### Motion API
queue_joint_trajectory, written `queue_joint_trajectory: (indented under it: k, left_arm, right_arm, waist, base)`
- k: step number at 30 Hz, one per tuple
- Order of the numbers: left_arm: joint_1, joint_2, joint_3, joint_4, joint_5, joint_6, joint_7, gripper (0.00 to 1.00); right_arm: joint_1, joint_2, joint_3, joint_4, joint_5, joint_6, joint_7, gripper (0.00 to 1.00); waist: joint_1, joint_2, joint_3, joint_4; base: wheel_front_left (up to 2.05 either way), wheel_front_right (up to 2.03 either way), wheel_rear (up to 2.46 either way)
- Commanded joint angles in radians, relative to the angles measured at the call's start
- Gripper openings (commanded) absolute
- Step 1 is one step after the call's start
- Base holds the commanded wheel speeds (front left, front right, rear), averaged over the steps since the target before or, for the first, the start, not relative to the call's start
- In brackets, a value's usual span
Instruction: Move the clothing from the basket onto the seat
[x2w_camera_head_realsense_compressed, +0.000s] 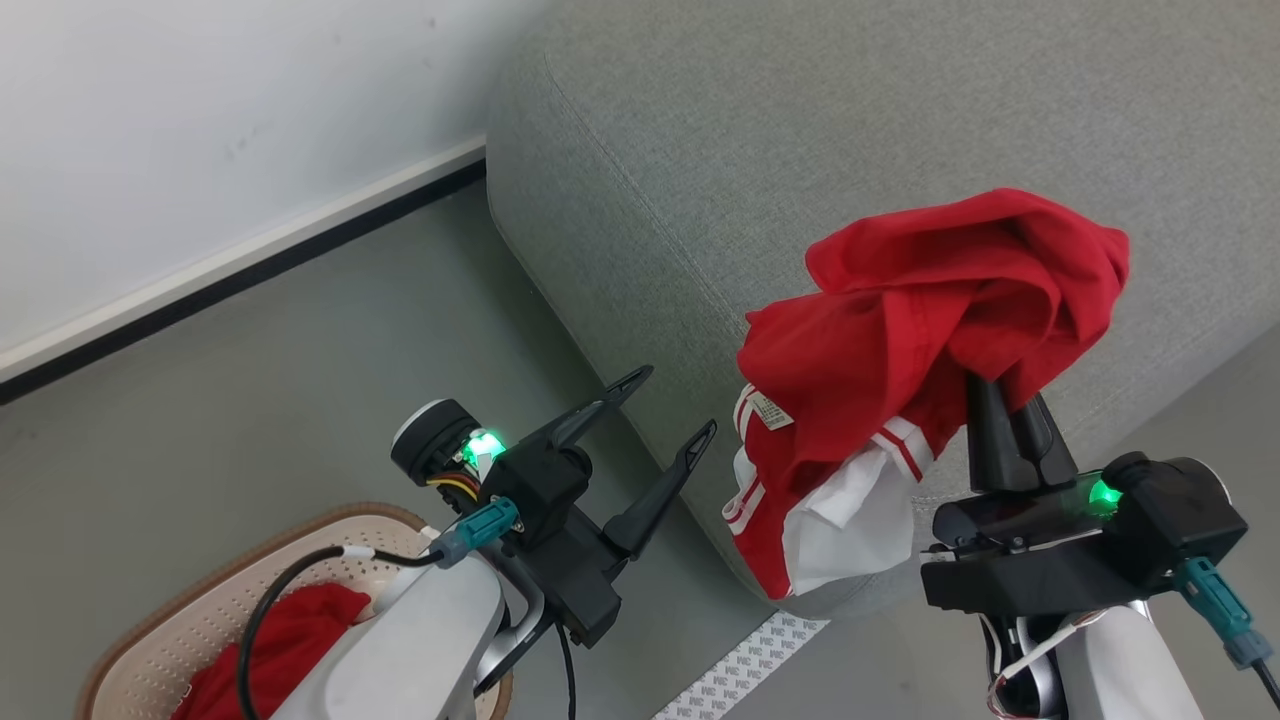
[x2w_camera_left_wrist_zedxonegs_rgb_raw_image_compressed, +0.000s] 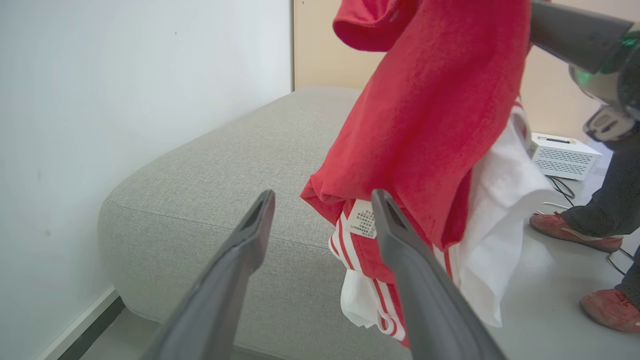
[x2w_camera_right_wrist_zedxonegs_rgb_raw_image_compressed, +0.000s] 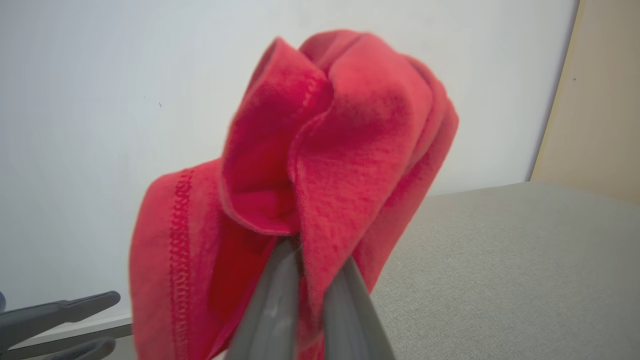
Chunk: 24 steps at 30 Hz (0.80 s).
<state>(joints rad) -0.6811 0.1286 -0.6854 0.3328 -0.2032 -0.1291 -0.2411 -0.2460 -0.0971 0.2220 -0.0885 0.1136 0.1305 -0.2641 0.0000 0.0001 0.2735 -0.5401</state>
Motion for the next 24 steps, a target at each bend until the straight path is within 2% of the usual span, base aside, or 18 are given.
queue_joint_trajectory:
  k: [1,8,15,20,24]
  left_arm:
    - [-0.010,0.002,-0.004,0.006,-0.006,0.001,-0.008,1.00]
    - [-0.051,0.018,-0.030,0.009,-0.016,0.000,-0.014,1.00]
    - [-0.094,0.047,-0.048,-0.006,-0.003,0.000,0.010,1.00]
    - [-0.131,0.072,-0.056,-0.044,0.014,-0.001,0.049,1.00]
    - [-0.182,0.092,-0.081,-0.094,0.032,-0.001,0.105,1.00]
  right_arm:
    - [0.010,0.005,-0.003,-0.007,-0.002,0.000,-0.001,0.00]
    - [-0.073,0.023,-0.050,-0.029,0.020,0.000,-0.001,0.00]
    - [-0.243,0.011,-0.158,-0.033,0.057,0.000,-0.001,0.00]
    - [-0.415,-0.043,-0.247,-0.008,0.090,0.000,-0.001,0.00]
    - [-0.600,-0.121,-0.310,0.056,0.134,0.000,-0.001,0.00]
  waist:
    - [0.0000,-0.0001,0.007,-0.001]
    - [0.0000,-0.0001,0.063,0.001]
    - [0.0000,-0.0001,0.156,0.010]
    - [0.0000,-0.0001,0.247,0.018]
    - [0.0000,-0.0001,0.355,0.032]
  base:
    - [0.00,0.00,0.00]
    - [0.00,0.00,0.00]
    - [0.00,0.00,0.00]
    - [0.00,0.00,0.00]
    - [0.00,0.00,0.00]
